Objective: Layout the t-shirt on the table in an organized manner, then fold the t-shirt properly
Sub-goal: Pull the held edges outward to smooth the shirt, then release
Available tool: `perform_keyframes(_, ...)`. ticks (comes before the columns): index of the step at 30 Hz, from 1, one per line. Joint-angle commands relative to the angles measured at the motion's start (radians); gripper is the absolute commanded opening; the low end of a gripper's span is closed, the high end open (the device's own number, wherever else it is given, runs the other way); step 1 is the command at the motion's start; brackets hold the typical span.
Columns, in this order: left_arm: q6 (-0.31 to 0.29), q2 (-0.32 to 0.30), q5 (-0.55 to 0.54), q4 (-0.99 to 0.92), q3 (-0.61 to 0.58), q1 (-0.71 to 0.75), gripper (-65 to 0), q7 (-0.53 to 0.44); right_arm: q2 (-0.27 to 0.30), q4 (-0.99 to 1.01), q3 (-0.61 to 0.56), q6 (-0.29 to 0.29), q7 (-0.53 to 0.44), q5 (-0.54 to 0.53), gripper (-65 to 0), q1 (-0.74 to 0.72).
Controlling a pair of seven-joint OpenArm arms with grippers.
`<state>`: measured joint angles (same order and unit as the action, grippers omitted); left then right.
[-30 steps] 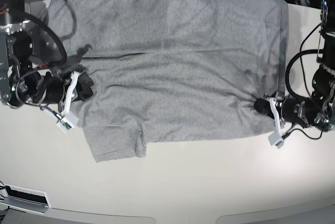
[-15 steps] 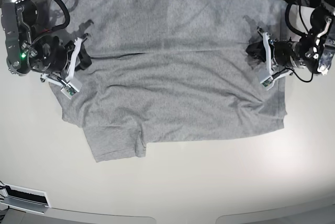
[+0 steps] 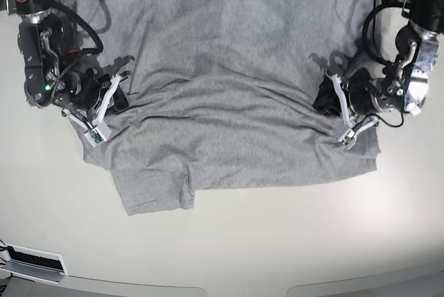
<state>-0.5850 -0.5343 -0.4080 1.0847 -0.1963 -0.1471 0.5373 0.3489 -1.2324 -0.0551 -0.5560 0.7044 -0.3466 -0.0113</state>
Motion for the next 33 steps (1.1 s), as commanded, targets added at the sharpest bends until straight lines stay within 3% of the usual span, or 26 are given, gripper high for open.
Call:
perform_keyframes(1, 0.040, -0.020, 0.069, -0.029, 0.001, -0.021, -65.0, 0.053, 0.011, 0.001, 0.003, 0.036, 0.006, 0.047, -65.0, -0.019)
perform_keyframes(10, 0.039, -0.020, 0.116, -0.195, 0.001, -0.199, -65.0, -0.071, 0.012, 0.005, 0.003, 0.150, -0.069, 0.147, -65.0, -0.093)
perform_keyframes(15, 0.023, -0.014, 0.100, -0.222, 0.001, -0.261, -65.0, -0.064, 0.013, 0.006, 0.003, 0.231, -0.098, 0.206, -65.0, -0.134)
perform_keyframes(18, -0.002, -0.017, 0.038, -0.221, 0.001, -0.309, -65.0, 0.013, 0.017, 0.006, 0.003, 0.236, -0.070, 0.195, -65.0, -0.183)
perform_keyframes(23, -0.051, -0.043, -0.209, -0.195, 0.002, -0.395, -65.0, 0.291, 0.040, 0.001, 0.004, 0.103, 0.085, 0.013, -65.0, -0.276)
perform_keyframes(28, -0.051, -0.115, -0.446, -0.176, 0.064, -0.389, -65.0, 0.334, 0.102, -0.033, 0.013, 0.001, 0.152, -0.249, -65.0, -0.241)
perform_keyframes(33, -0.077, -0.126, -0.549, -0.176, 0.313, -0.330, -65.0, 0.454, 0.116, -0.122, 0.165, -0.122, 0.226, -0.435, -65.0, -0.106)
